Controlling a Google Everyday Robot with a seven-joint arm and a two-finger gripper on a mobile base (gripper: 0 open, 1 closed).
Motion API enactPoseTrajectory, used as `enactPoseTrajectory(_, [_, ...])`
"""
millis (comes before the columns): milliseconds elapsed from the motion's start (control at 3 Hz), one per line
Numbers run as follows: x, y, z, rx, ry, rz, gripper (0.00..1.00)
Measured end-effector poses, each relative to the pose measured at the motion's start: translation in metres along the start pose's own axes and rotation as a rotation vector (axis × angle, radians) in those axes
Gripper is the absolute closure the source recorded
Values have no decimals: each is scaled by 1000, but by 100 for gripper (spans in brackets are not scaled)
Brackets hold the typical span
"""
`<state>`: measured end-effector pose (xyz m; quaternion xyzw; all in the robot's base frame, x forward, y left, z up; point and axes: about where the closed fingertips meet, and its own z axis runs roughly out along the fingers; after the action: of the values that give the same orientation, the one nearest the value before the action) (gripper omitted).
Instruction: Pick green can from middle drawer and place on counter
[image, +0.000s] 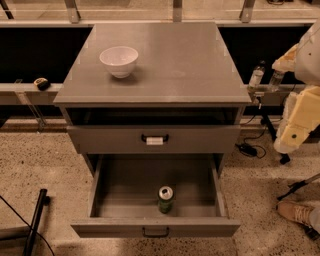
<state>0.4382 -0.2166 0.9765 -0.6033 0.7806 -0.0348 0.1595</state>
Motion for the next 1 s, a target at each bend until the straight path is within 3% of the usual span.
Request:
enactPoseTrajectory(667, [-1,-1,6,-17,4,-8,0])
enactPoseTrajectory(1000, [-4,5,37,-36,-63,5,0])
